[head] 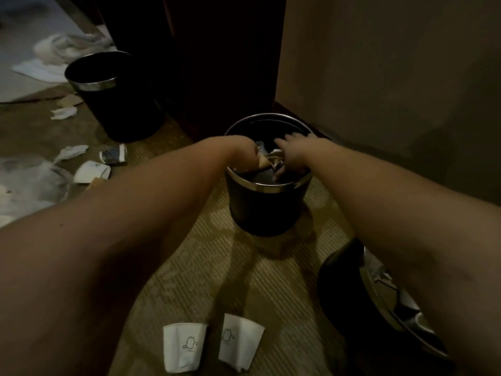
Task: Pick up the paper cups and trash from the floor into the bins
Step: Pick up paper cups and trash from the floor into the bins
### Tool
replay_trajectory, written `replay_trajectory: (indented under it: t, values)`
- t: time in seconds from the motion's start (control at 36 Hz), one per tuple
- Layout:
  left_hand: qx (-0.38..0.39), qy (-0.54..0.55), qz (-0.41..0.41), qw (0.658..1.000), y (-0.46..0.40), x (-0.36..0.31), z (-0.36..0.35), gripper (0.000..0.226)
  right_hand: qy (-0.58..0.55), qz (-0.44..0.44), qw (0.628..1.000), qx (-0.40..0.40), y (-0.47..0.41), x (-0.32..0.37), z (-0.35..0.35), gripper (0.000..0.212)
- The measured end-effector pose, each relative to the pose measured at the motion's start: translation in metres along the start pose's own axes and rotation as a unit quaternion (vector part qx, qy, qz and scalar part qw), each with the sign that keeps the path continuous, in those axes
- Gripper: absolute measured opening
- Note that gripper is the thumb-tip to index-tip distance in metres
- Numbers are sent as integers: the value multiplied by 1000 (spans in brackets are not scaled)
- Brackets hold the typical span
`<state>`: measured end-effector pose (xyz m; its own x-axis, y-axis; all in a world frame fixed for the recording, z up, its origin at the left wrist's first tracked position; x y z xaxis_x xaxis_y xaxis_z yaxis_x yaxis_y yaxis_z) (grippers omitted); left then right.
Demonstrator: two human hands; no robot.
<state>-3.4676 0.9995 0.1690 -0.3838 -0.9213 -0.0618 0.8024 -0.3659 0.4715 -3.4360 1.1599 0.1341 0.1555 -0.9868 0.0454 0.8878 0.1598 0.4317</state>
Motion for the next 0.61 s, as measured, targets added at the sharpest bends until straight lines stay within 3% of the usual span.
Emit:
replay_trajectory:
  t: [0.08,0.31,0.47,0.61]
  values:
    - [-35,53,1,998,5,13,4,50,7,-7,1000,-28,10,-6,12,112]
    - [-139,116,-14,983,34,48,8,54,-9,-18,996,-84,42,12,39,61]
    - [-185,79,-26,979,80,92,-1,43,-7,7,992,-123,71,70,50,29]
    - [-189,93,-14,977,124,142,-33,46,-28,45,991,-125,87,141,34,25]
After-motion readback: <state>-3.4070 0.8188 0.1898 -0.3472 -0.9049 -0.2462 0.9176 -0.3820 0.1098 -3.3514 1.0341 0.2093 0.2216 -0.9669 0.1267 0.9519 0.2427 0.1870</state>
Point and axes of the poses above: each hand's wrist, its own y-axis away from the middle knuckle, its own z-axis out of the back of the hand, x = y × z, the point moved 2 cm from there along -y, towards the middle knuckle, and after that the axes turned 15 degrees about z, right-handed, at the moved point
